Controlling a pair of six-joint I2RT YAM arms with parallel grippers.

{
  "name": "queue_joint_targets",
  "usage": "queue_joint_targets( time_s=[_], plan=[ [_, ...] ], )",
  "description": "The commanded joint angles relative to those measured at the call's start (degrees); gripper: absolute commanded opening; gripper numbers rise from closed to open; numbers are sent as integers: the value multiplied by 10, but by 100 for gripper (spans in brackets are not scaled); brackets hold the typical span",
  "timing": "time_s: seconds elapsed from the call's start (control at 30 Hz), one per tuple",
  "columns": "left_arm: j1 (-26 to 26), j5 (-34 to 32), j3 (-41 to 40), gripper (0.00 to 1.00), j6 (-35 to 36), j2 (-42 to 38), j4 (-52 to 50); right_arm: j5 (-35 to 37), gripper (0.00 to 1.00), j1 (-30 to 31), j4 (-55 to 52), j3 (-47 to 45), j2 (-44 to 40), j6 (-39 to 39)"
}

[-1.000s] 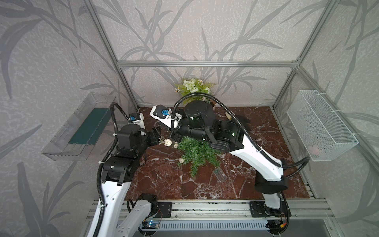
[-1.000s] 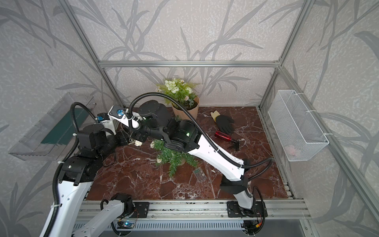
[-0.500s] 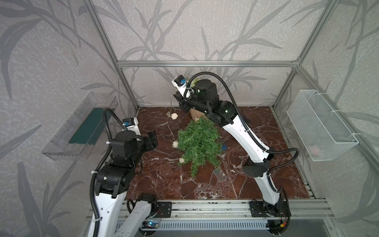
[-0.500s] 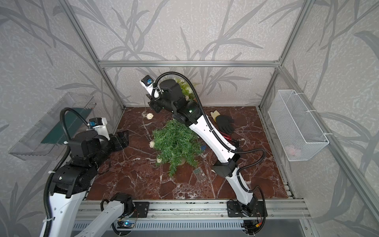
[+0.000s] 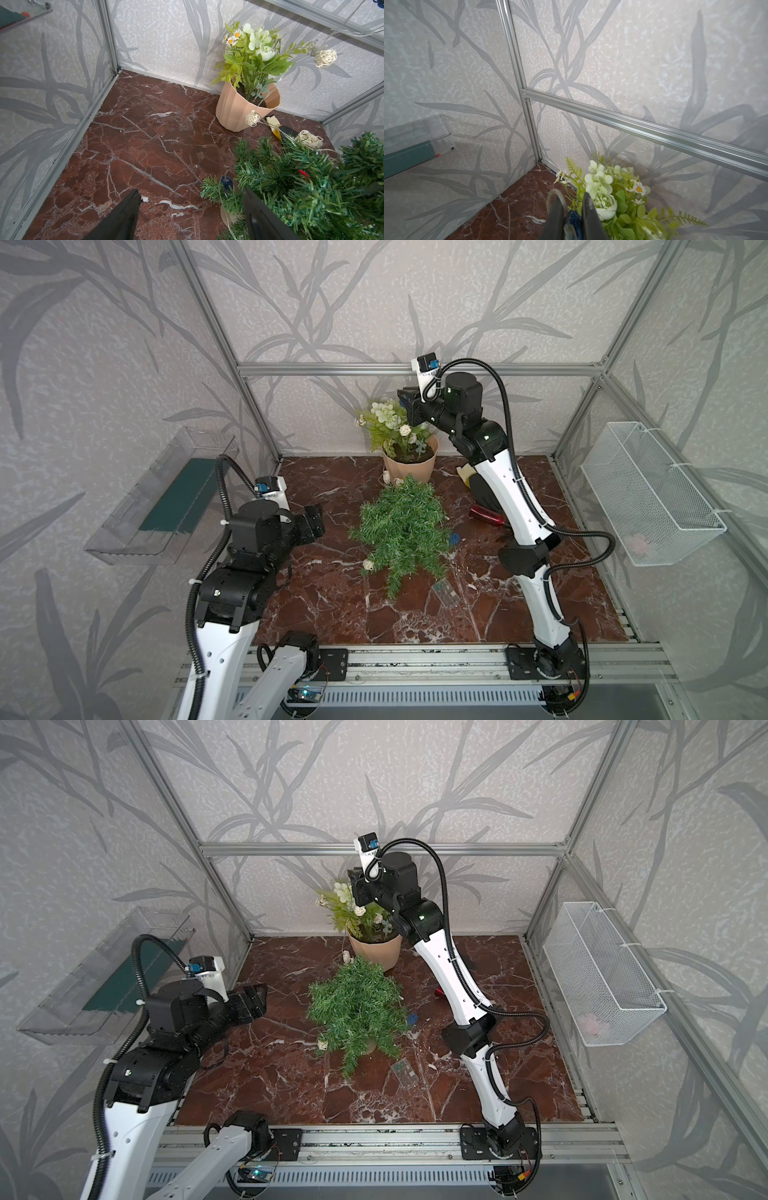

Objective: Remove string lights from the small christmas tree
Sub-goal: Remove the light string from the Christmas tree.

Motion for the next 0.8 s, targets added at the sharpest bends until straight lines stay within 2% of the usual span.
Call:
queue_joint_targets(
  time_s=[0.0,0.23,0.43,0.57,0.77],
  plan=[
    [-1,13,7,79,-12,4,-9,8,0,-18,-3,-6,-41,9],
    [-1,29,1,79,-20,12,-2,69,0,-68,-41,-76,-95,-19],
    [-2,43,2,80,-17,22,-2,165,0,-106,-80,-128,-147,-40],
    [-2,48,7,80,-20,30,1,246,0,-135,-63,-204,-201,-31],
    [-2,55,5,80,-32,39,11,295,0,-187,-22,-342,-299,-37]
  ],
)
